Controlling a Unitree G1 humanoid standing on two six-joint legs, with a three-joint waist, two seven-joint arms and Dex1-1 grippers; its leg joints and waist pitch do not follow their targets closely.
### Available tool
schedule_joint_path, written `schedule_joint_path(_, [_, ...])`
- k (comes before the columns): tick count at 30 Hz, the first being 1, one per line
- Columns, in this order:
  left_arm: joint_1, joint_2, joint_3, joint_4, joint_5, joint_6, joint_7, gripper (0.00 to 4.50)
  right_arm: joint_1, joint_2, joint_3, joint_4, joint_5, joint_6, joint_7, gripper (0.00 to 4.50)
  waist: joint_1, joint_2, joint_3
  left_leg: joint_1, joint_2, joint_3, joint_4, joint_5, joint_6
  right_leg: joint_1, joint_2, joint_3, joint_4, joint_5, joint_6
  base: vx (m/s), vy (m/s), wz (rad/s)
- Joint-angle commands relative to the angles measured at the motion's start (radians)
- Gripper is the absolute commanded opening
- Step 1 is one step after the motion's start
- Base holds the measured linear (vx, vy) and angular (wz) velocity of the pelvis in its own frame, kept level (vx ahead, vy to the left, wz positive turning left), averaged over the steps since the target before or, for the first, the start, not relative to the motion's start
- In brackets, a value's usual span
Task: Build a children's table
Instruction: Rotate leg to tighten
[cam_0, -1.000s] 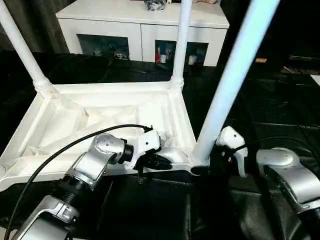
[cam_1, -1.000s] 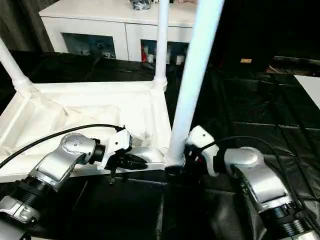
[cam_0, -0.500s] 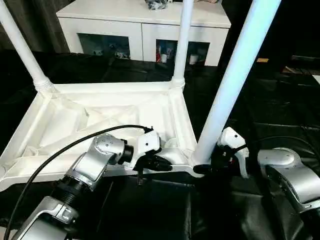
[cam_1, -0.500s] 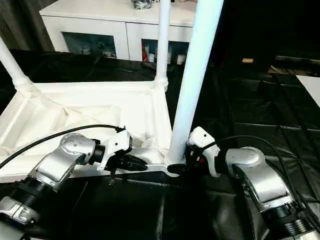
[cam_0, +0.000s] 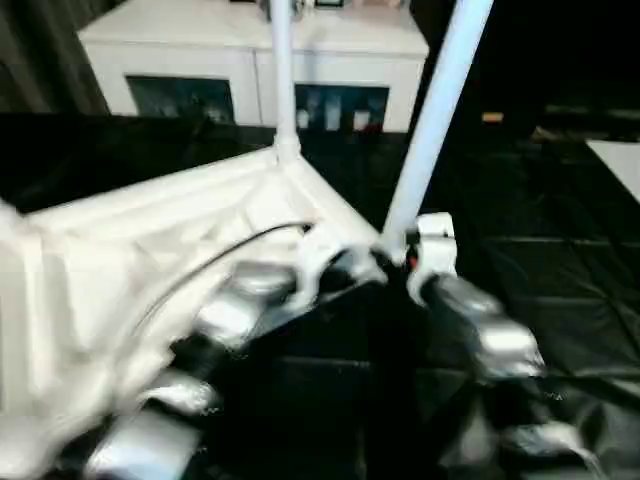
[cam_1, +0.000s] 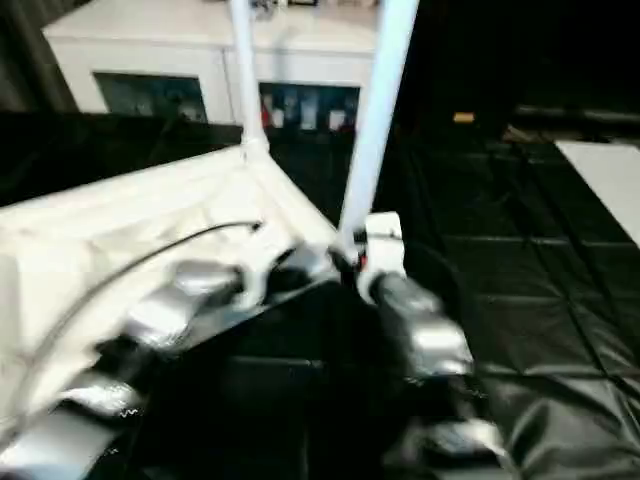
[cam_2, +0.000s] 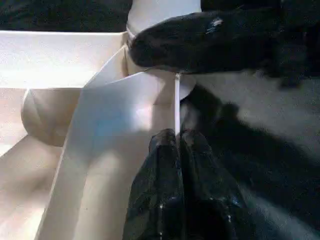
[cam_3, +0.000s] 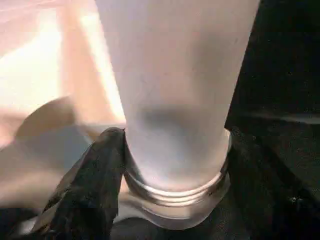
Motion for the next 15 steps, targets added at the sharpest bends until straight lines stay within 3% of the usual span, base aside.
schedule_joint_path(1, [-0.022,-0.049,0.012,0.014,-0.002,-0.044,0.027,0.00,-0.019,0.056,0.021,0.085,-0.016,-0.019,-0.026,2.70,0.002,-0.003,-0.068,0.009,0.032,-0.022,-0.079,-0.232,-0.001,0.040,-0.053,0.041,-0.077,-0.280,-0.183,0.000,0.000,0.00])
schedule_joint_path(3, [-0.022,-0.053,0.002,0.014,0.009,-0.059,0.023,0.00,-0.026,0.068,0.041,0.080,-0.014,-0.048,0.012,2.70,0.001,-0.004,-0.068,0.009,0.030,-0.022,-0.079,-0.227,0.007,0.043,-0.050,0.039,-0.075,-0.265,-0.184,0.000,0.000,0.00])
schedule_joint_path(4, [-0.017,-0.045,-0.019,0.007,0.022,-0.098,0.000,0.00,-0.027,0.062,0.080,0.046,-0.019,-0.081,0.078,2.70,0.003,-0.004,-0.067,0.009,0.032,-0.021,-0.079,-0.227,0.015,0.043,-0.052,0.039,-0.076,-0.259,-0.183,0.000,0.000,0.00])
schedule_joint_path(5, [-0.017,-0.045,-0.019,0.007,0.022,-0.098,0.000,0.00,-0.027,0.062,0.080,0.046,-0.019,-0.081,0.078,3.25,0.003,-0.004,-0.068,0.006,0.032,-0.021,-0.079,-0.220,0.021,0.046,-0.051,0.039,-0.075,-0.250,-0.181,0.000,0.000,0.00])
schedule_joint_path(8, [-0.011,-0.016,-0.018,0.003,0.026,-0.110,0.001,0.00,-0.013,0.015,0.081,-0.012,-0.019,-0.097,0.128,3.44,0.006,-0.004,-0.068,0.006,0.033,-0.020,-0.077,-0.202,0.035,0.047,-0.051,0.040,-0.072,-0.227,-0.190,0.000,0.000,0.00])
schedule_joint_path(11, [-0.010,0.002,-0.020,0.001,0.030,-0.123,-0.003,0.00,-0.006,-0.009,0.076,-0.032,-0.008,-0.083,0.161,3.84,0.007,-0.007,-0.067,0.005,0.033,-0.020,-0.077,-0.202,0.041,0.048,-0.052,0.040,-0.072,-0.240,-0.197,0.000,0.000,0.00])
schedule_joint_path(15, [0.004,0.038,-0.012,-0.028,0.038,-0.132,-0.037,0.00,0.019,-0.117,0.085,-0.107,0.004,-0.031,0.296,4.07,0.008,-0.005,-0.067,0.004,0.035,-0.020,-0.077,-0.193,0.047,0.052,-0.051,0.040,-0.071,-0.235,-0.196,0.000,0.000,0.00])
